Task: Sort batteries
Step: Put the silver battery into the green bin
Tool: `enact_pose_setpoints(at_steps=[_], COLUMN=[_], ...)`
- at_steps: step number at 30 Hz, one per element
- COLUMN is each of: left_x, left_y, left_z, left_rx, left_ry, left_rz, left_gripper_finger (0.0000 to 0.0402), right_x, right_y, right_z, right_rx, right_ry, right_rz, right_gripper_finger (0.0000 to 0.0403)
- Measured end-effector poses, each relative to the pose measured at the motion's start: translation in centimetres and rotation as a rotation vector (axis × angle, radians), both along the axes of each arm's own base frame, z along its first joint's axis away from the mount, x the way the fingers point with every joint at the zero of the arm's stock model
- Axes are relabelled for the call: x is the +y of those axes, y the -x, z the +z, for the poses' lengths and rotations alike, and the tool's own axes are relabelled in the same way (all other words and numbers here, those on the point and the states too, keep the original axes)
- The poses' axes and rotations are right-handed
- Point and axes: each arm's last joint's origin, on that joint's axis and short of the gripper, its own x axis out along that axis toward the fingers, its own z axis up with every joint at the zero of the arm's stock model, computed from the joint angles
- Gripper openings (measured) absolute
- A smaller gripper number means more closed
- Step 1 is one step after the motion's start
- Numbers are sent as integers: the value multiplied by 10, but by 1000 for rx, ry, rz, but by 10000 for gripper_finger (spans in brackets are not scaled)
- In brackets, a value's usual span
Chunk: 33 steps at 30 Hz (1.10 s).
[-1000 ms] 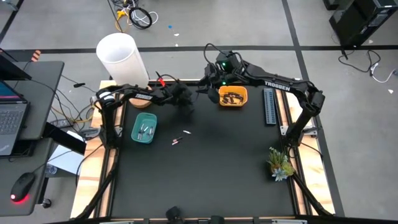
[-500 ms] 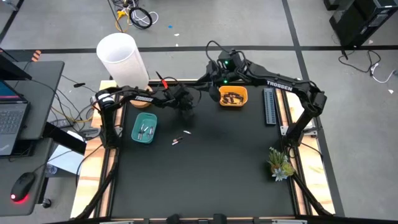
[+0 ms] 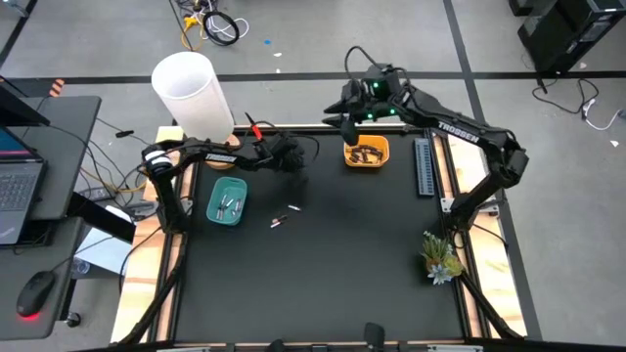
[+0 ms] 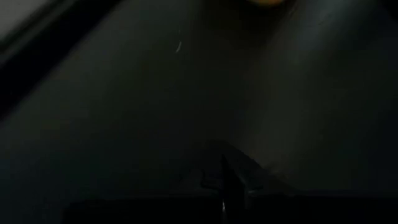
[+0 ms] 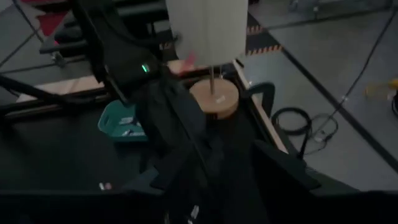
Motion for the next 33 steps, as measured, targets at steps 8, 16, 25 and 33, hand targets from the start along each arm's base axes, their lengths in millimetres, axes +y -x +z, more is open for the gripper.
enact_pose_setpoints(at_steps=[8,16,25,33], left_x=[-18,-66,-124,-158], left_y=[2,19,52,66], left_z=[28,42,65,96], left_rx=[-64,64,37,-133], left_ry=[59,312,267,272], left_rz=[-66,0,57,190], left_gripper_finger=[25,112,93,73], right_x=[11,65,114,104], right_y=[24,9,-36,-89], right_z=[-22,-103,-186,-229], right_rx=[212,279,155,159], right_ry=[-116,-183,-30,-20], right_rz=[66,165,178,114], right_gripper_finger=[164,164,164,197])
